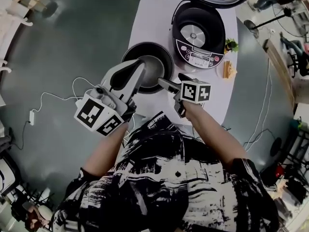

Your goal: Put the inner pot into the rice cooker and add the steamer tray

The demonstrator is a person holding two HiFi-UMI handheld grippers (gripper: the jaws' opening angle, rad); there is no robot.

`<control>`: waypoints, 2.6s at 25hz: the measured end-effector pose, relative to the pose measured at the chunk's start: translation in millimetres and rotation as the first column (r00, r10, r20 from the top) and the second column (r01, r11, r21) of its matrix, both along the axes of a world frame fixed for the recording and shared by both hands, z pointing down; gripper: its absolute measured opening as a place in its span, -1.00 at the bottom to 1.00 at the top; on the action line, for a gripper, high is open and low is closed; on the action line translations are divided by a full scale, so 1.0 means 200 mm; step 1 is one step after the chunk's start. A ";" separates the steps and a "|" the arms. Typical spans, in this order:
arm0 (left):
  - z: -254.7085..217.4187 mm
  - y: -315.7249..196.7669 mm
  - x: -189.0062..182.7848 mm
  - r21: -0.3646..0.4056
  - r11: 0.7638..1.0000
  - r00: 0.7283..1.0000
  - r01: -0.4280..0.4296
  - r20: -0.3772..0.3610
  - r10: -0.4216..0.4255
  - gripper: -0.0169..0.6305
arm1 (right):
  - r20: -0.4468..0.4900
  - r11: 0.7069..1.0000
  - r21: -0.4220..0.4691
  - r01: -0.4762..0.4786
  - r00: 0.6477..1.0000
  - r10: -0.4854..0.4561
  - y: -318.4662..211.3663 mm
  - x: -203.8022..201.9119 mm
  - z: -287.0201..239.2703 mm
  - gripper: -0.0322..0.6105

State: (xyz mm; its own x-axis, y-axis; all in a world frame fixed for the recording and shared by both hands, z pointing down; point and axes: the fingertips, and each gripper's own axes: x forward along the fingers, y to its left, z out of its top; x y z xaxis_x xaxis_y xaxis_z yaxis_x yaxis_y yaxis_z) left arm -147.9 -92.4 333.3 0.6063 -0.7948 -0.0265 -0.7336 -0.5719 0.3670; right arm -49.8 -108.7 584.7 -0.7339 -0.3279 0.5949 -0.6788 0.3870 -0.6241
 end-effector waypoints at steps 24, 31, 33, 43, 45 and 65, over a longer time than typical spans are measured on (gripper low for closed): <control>0.07 0.05 -0.28 -0.020 0.997 0.996 0.070 -0.046 -0.071 -0.93 | -0.372 0.953 -0.184 -0.241 0.914 0.159 -0.20 0.08 0.44 -0.78; 0.04 0.05 -0.24 -0.009 0.998 0.998 0.055 -0.043 -0.055 -0.93 | -0.398 0.973 -0.156 -0.171 0.912 0.097 -0.17 0.11 0.38 -0.86; 0.02 0.04 -0.22 -0.002 0.999 0.998 0.044 -0.040 -0.044 -0.93 | -0.358 0.973 -0.169 -0.158 0.929 0.088 -0.15 0.09 0.35 -0.86; -0.25 0.03 -0.12 0.118 0.993 1.000 0.006 -0.027 -0.003 -0.93 | -0.112 0.987 -0.153 -0.044 0.993 0.027 -0.03 0.11 -0.12 -0.87; -0.33 0.03 -0.10 0.148 0.989 1.000 -0.005 -0.029 0.010 -0.93 | -0.078 0.988 -0.146 -0.054 0.996 0.043 -0.02 0.19 -0.21 -0.87; -0.45 -0.02 0.16 0.199 0.976 0.994 -0.091 -0.038 0.100 -0.93 | 0.062 0.919 0.106 -0.380 0.925 0.375 -0.68 1.07 -1.08 -0.77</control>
